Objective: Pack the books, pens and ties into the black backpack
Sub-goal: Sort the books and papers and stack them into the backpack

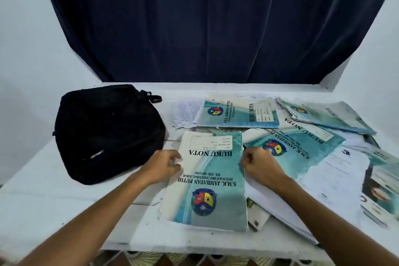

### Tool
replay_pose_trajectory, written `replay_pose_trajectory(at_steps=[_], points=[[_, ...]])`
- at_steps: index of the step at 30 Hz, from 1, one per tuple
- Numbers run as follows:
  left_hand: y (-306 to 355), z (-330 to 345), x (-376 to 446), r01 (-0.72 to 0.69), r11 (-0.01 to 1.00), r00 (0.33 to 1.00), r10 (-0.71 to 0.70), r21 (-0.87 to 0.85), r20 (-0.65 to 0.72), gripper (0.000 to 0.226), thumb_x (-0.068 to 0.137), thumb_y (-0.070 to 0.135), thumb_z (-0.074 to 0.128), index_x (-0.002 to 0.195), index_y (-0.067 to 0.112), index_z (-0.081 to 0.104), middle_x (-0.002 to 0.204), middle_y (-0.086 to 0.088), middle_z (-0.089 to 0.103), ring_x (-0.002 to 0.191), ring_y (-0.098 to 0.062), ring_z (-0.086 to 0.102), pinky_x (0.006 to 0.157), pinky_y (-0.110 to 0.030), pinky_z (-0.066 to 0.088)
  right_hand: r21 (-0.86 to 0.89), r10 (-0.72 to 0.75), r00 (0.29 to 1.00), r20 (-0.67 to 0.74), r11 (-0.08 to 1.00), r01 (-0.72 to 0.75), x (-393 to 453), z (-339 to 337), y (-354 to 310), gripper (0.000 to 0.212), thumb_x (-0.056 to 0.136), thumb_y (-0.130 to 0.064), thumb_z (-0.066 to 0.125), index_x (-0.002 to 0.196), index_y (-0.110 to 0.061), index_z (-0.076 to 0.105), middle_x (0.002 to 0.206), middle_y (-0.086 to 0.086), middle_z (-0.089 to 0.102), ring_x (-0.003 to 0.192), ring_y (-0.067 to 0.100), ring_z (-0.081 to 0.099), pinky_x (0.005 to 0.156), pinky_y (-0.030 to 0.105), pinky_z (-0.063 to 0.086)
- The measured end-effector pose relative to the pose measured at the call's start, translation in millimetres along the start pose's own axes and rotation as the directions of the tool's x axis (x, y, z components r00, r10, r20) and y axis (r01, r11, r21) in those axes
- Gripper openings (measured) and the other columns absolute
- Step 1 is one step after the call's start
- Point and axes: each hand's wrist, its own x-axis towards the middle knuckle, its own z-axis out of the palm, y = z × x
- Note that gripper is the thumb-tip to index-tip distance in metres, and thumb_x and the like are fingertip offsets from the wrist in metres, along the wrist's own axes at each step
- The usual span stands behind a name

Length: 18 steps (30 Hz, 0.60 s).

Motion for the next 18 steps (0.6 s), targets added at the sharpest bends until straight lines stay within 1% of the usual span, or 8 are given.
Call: replay_pose_trajectory(at_steps=[2,4,6,8,9,12,15,18], points=[[-5.1,5.5,-3.4,0.073,0.993,0.997,-0.075,-0.09,-0.017,0.027,0.082,0.019,0.074,0.109,0.016,0.07,0.093,-0.002,0.063,0.077,-0.011,0.058,0.071,-0.02,0.04,0.107,0.096,0.994,0.055,0.989,-0.101,-2.4,5.1,8.2,0.011,0.086,-0.009,0.058,0.079,-0.004,0.065,0.076,0.012,0.072,0.068,0.028,0.069,0.072,0.04,0.059],[-5.5,11.1,-8.3,0.134,0.983,0.991,-0.134,-0.129,0.003,0.026,0.082,0.018,0.075,0.107,0.018,0.068,0.091,0.0,0.06,0.082,-0.013,0.058,0.069,-0.02,0.041,0.156,0.194,0.968,0.161,0.963,-0.219,-7.7,11.1,13.6,0.013,0.083,-0.006,0.06,0.079,0.005,0.065,0.068,0.017,0.071,0.061,0.03,0.071,0.069,0.045,0.06],[-4.2,15.7,-8.8,0.167,0.969,0.985,-0.172,-0.18,-0.011,0.023,0.082,0.016,0.074,0.103,0.018,0.067,0.091,0.001,0.059,0.088,-0.017,0.06,0.07,-0.017,0.041,0.218,0.26,0.939,0.224,0.926,-0.308,-10.3,16.8,16.6,0.019,0.083,-0.009,0.063,0.08,0.01,0.064,0.067,0.019,0.071,0.06,0.032,0.071,0.067,0.044,0.061],[-1.3,16.2,-9.2,0.178,0.962,0.98,-0.192,-0.206,-0.052,0.019,0.083,0.014,0.072,0.1,0.018,0.067,0.093,-0.001,0.061,0.093,-0.019,0.061,0.07,-0.018,0.041,0.3,0.299,0.917,0.263,0.878,-0.373,-13.1,18.2,15.0,0.019,0.081,-0.009,0.066,0.079,0.01,0.064,0.067,0.019,0.071,0.056,0.031,0.067,0.06,0.038,0.059],[-1.6,17.0,-8.5,0.188,0.957,0.978,-0.204,-0.219,-0.052,0.018,0.083,0.014,0.072,0.1,0.018,0.066,0.093,-0.001,0.062,0.094,-0.019,0.061,0.07,-0.017,0.041,0.357,0.312,0.907,0.282,0.844,-0.401,-13.9,19.5,14.9,0.017,0.081,-0.008,0.067,0.077,0.008,0.063,0.065,0.019,0.069,0.053,0.028,0.063,0.054,0.033,0.054],[0.4,16.0,-9.3,0.204,0.947,0.976,-0.215,-0.249,-0.018,0.018,0.084,0.016,0.071,0.1,0.02,0.065,0.092,-0.001,0.064,0.086,-0.017,0.061,0.068,-0.019,0.043,0.541,0.333,0.876,0.348,0.692,-0.478,-18.3,19.1,13.2,0.01,0.082,-0.004,0.071,0.078,0.001,0.063,0.066,0.013,0.064,0.05,0.02,0.059,0.049,0.024,0.049],[-0.9,15.2,-8.9,0.232,0.924,0.972,-0.231,-0.304,0.041,0.018,0.084,0.017,0.07,0.102,0.019,0.064,0.092,-0.005,0.068,0.072,-0.017,0.057,0.07,-0.029,0.047,0.624,0.277,0.859,0.43,0.597,-0.505,-18.8,22.9,10.0,0.007,0.085,-0.001,0.068,0.088,-0.005,0.063,0.086,0.01,0.073,0.068,0.021,0.07,0.054,0.027,0.055],[0.0,8.7,-7.5,0.236,0.938,0.972,-0.23,-0.254,0.054,0.021,0.087,0.022,0.068,0.107,0.021,0.062,0.103,-0.005,0.066,0.076,-0.014,0.058,0.068,-0.027,0.045,0.671,0.239,0.863,0.445,0.549,-0.498,-15.0,26.3,5.8,0.018,0.088,0.004,0.062,0.103,-0.007,0.058,0.101,0.013,0.072,0.088,0.031,0.071,0.073,0.044,0.059]])
